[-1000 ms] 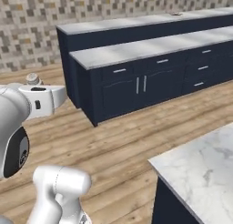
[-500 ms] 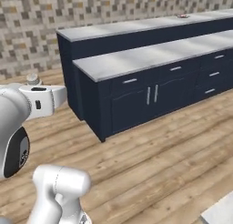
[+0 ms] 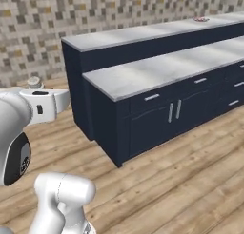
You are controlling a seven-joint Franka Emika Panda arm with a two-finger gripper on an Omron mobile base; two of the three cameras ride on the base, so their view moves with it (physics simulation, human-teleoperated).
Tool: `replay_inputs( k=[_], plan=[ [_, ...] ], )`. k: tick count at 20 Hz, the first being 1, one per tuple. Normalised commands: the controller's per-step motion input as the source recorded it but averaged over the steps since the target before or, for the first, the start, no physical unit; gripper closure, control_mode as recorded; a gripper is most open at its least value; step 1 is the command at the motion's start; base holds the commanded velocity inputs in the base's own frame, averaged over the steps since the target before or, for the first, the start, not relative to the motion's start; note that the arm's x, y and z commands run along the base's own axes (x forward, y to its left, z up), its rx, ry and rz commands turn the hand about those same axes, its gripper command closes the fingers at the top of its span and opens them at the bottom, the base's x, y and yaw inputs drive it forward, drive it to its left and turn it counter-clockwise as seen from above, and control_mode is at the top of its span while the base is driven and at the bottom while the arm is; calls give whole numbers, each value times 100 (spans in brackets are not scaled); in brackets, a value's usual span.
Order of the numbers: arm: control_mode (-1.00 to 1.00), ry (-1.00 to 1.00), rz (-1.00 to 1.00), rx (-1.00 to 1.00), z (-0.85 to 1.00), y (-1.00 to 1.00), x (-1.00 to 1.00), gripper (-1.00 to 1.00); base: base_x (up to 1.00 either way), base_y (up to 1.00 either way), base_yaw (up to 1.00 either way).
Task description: Retrieve the shaker from the cabinet and place it next the steak on a plate on the dining table.
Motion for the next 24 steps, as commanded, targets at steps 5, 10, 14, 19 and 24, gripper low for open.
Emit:
replay_inputs(
  k=[5, 10, 14, 19, 24],
  plan=[
    [100, 0, 0, 0, 0, 0, 0, 100, 85, 100, -15],
    [100, 0, 0, 0, 0, 0, 0, 100, 77, 100, -20],
    [100, 0, 0, 0, 0, 0, 0, 100, 79, 100, -24],
    [100, 0, 0, 0, 0, 0, 0, 100, 83, 100, -25],
    [100, 0, 0, 0, 0, 0, 0, 100, 90, 100, -23]
  ],
)
